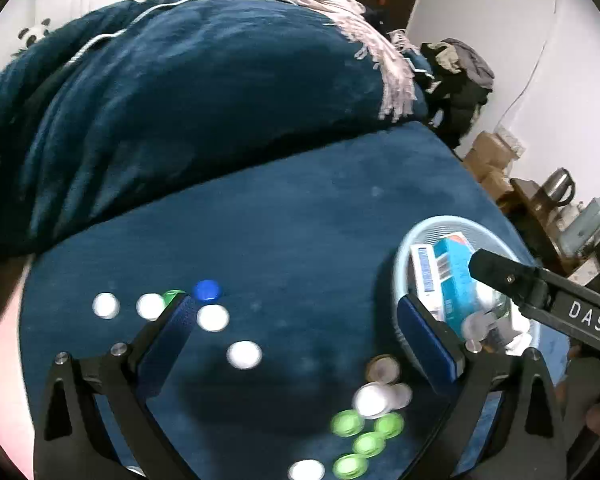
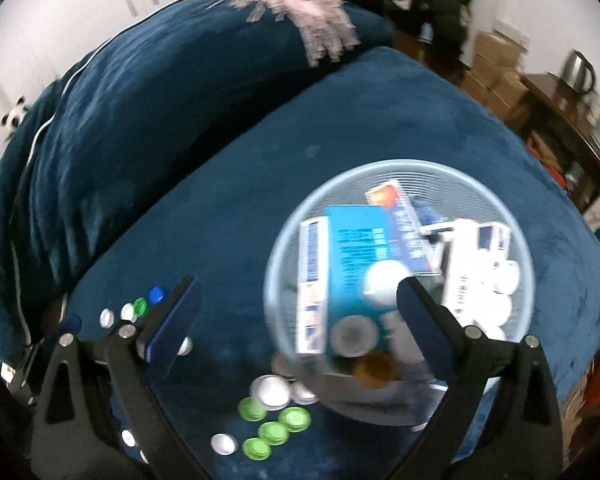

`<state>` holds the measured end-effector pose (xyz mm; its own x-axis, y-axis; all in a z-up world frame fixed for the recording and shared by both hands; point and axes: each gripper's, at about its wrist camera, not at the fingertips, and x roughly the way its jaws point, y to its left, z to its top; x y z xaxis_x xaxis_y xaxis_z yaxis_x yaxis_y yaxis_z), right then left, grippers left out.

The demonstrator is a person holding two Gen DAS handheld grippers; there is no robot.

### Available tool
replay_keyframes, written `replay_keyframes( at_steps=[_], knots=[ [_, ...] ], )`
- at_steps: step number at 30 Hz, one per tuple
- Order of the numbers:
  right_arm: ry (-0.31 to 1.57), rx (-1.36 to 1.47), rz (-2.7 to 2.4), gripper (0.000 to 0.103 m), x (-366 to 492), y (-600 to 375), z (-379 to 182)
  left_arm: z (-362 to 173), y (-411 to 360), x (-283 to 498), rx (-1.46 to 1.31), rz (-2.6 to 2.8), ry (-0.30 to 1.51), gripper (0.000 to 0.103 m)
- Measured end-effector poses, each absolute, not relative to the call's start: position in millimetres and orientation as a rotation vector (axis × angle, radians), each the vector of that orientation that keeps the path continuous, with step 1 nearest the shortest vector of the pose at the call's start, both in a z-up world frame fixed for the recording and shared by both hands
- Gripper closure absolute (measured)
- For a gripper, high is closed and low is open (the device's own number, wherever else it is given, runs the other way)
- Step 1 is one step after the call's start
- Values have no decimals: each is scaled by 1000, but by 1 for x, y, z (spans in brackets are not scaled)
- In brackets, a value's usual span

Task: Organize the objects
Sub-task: 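Move both open tools back over the remaining caps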

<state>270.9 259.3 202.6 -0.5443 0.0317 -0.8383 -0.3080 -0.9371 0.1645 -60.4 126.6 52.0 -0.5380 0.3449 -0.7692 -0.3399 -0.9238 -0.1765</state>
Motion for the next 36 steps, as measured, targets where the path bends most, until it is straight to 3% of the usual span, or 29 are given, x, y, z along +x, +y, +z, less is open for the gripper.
replay_keyframes(
  at_steps=[14,29,33,35,36],
  knots=[
    [249,-1531,2698,4,245,169,192,35,23,-65,-1344,2583,-71,2],
    [122,-1836,2604,4,223,126,138,14,-9,-81,-1420,2574,-73,2],
    [73,-1966,2543,6,211,115,108,-1,-19,-91,-1457,2573,-31,2],
    [58,-2026,2504,11,206,110,90,-13,-30,-96,-1487,2578,-23,2],
    [59,-2053,2483,19,202,108,81,-20,-36,-98,-1508,2582,-19,2]
  ],
)
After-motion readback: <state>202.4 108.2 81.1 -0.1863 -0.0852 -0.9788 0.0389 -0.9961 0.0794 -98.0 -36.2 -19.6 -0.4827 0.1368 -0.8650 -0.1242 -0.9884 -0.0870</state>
